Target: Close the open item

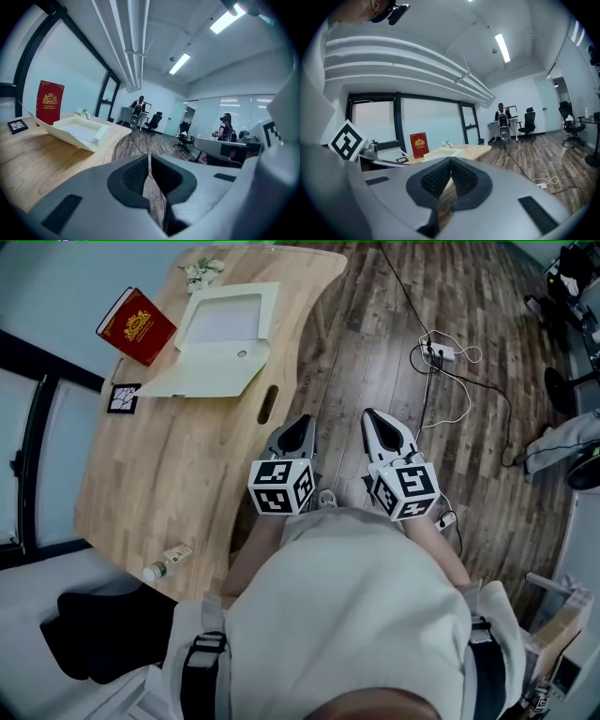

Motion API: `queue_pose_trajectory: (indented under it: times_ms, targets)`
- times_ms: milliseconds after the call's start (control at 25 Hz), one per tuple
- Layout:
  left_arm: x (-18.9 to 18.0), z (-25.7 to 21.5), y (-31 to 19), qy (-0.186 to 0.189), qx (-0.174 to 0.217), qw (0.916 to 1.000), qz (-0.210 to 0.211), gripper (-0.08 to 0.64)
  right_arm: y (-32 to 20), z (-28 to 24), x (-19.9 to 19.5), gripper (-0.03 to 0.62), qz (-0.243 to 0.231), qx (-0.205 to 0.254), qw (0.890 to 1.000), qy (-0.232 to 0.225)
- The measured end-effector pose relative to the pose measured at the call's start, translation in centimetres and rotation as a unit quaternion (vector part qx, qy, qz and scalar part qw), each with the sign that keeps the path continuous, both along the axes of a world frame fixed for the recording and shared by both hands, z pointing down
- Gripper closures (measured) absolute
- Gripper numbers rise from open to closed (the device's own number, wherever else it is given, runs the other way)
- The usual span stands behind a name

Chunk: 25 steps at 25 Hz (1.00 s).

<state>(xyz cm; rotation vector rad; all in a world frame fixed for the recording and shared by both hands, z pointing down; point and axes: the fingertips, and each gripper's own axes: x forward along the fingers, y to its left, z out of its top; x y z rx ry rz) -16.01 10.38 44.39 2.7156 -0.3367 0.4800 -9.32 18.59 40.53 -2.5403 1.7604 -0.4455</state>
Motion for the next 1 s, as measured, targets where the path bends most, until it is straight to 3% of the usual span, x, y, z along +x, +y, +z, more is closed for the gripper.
queue_pose_trajectory:
  times_ms: [720,1000]
  targets:
    - [-0.1,1.9,-4.2,-0.02,-0.018,0.9993,-0.025,0.522,-5.1,1.7,0.7,0.573,-0.026,-0.013,0.999,-0.022]
    - [2.7,2.4,-6.2,-0.026,-0.022,0.9983,-0.047,0.522,-7.2,1.4,4.4,0.574,-0.043,-0.007,0.999,-0.014]
